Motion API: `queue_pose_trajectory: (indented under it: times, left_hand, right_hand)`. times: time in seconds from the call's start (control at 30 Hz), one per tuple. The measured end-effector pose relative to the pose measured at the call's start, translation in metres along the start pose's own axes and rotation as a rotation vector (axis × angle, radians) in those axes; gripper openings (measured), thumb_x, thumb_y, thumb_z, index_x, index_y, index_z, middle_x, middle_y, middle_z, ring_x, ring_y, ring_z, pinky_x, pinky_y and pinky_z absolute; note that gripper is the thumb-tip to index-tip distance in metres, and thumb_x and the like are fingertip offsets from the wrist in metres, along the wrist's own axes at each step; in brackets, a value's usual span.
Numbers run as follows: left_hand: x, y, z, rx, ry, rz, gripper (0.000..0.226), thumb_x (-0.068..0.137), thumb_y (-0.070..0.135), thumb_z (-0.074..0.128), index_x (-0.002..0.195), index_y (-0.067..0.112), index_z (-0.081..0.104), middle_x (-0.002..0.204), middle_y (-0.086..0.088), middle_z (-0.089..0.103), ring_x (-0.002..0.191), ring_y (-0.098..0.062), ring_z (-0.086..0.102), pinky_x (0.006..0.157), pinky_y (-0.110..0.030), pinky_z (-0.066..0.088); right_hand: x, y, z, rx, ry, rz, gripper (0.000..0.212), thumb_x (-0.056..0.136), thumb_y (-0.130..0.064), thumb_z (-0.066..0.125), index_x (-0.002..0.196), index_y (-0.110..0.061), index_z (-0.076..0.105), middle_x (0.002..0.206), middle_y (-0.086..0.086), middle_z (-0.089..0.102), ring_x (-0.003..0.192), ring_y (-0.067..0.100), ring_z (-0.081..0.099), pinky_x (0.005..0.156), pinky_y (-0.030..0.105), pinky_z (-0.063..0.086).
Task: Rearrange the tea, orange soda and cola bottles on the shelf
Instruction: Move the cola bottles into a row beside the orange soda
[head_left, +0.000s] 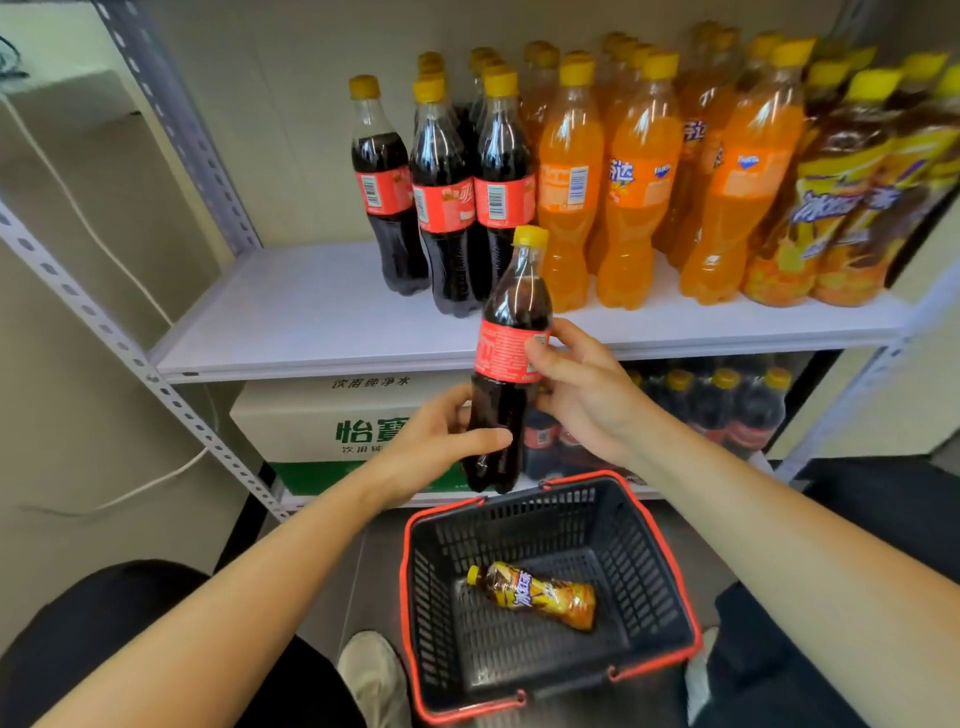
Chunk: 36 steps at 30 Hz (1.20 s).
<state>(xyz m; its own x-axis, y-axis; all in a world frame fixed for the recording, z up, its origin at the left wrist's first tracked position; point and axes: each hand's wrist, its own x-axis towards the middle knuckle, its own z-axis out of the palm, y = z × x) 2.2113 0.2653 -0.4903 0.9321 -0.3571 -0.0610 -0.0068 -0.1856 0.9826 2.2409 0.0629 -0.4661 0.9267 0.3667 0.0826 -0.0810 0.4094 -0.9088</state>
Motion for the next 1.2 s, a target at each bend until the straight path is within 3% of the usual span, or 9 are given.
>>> queue_pose_trajectory:
  times: [0.1,0.2,0.37,0.5,0.63,0.8,0.9,1.03,1.2]
  left_hand:
    - [0.006,-0.003,0.012,0.005,0.048,-0.008,0.054,0.081,0.013,0.083,0.13,0.011,0.059,0.112,-0.006,0.076,0.106,-0.022,0.073,0.091,-0.031,0.057]
    - [0.009,-0.009,0.027,0.098,0.145,0.03,0.061,0.074,0.01,0.09,0.127,0.011,0.059,0.107,0.003,0.077,0.099,-0.003,0.072,0.081,-0.014,0.053]
    - [0.007,-0.015,0.04,0.234,0.158,0.073,0.071,0.068,0.034,0.094,0.129,0.026,0.058,0.11,0.018,0.072,0.1,0.009,0.065,0.078,-0.005,0.046]
    - [0.005,-0.02,0.044,0.313,0.137,0.052,0.073,0.068,0.05,0.092,0.13,0.034,0.058,0.112,0.02,0.072,0.102,0.005,0.065,0.082,-0.01,0.048]
    - [0.005,-0.021,0.043,0.256,0.126,0.0,0.066,0.076,0.031,0.09,0.132,0.025,0.055,0.115,0.01,0.073,0.107,-0.001,0.068,0.09,-0.017,0.051]
    - [0.007,-0.016,0.034,-0.094,0.019,-0.084,0.042,0.092,0.001,0.069,0.13,0.007,0.051,0.119,-0.01,0.074,0.115,-0.022,0.07,0.099,-0.031,0.054]
    - [0.007,-0.015,0.037,-0.107,0.017,-0.055,0.042,0.092,0.005,0.069,0.132,0.008,0.057,0.124,-0.008,0.072,0.119,-0.021,0.067,0.104,-0.031,0.052]
    - [0.008,-0.015,0.044,-0.117,0.081,-0.036,0.044,0.087,0.012,0.079,0.128,0.012,0.062,0.121,-0.008,0.073,0.114,-0.029,0.069,0.102,-0.037,0.054]
    - [0.011,-0.021,0.046,0.102,0.197,0.038,0.053,0.073,0.028,0.09,0.118,0.022,0.061,0.11,-0.002,0.071,0.102,-0.021,0.064,0.084,-0.023,0.052]
  right_hand:
    - [-0.005,-0.006,-0.003,-0.093,-0.01,0.01,0.043,0.092,-0.029,0.061,0.131,-0.011,0.061,0.109,0.002,0.073,0.096,0.011,0.07,0.074,0.022,0.055]
    - [-0.007,-0.016,-0.006,-0.222,0.05,-0.033,0.042,0.09,-0.037,0.065,0.129,-0.023,0.066,0.111,0.003,0.073,0.101,0.014,0.071,0.078,0.022,0.055]
    - [-0.011,-0.017,-0.014,-0.24,0.106,-0.033,0.047,0.081,-0.036,0.079,0.125,-0.032,0.065,0.101,-0.003,0.075,0.098,0.015,0.074,0.075,0.025,0.057]
    - [-0.012,-0.009,-0.015,-0.28,0.2,-0.024,0.054,0.073,-0.035,0.082,0.124,-0.026,0.064,0.114,0.01,0.069,0.108,0.03,0.07,0.085,0.04,0.061]
    - [-0.009,-0.007,-0.018,-0.304,0.166,-0.033,0.039,0.082,-0.023,0.082,0.119,-0.027,0.068,0.12,0.01,0.071,0.114,0.031,0.067,0.098,0.049,0.056]
    - [0.0,-0.013,-0.023,-0.102,0.102,-0.011,0.04,0.095,-0.011,0.066,0.134,-0.011,0.061,0.121,0.014,0.072,0.109,0.028,0.069,0.091,0.04,0.055]
    - [0.002,-0.014,-0.025,0.008,0.097,0.013,0.036,0.099,-0.012,0.058,0.135,-0.009,0.059,0.121,0.013,0.07,0.106,0.023,0.069,0.083,0.033,0.058]
    - [0.004,-0.012,-0.02,0.004,0.085,-0.006,0.031,0.103,-0.015,0.053,0.133,-0.015,0.061,0.125,0.009,0.069,0.11,0.02,0.068,0.086,0.03,0.056]
    - [0.001,-0.013,-0.025,-0.189,0.133,-0.064,0.03,0.099,-0.021,0.063,0.129,-0.016,0.067,0.126,0.011,0.07,0.117,0.023,0.067,0.092,0.03,0.055]
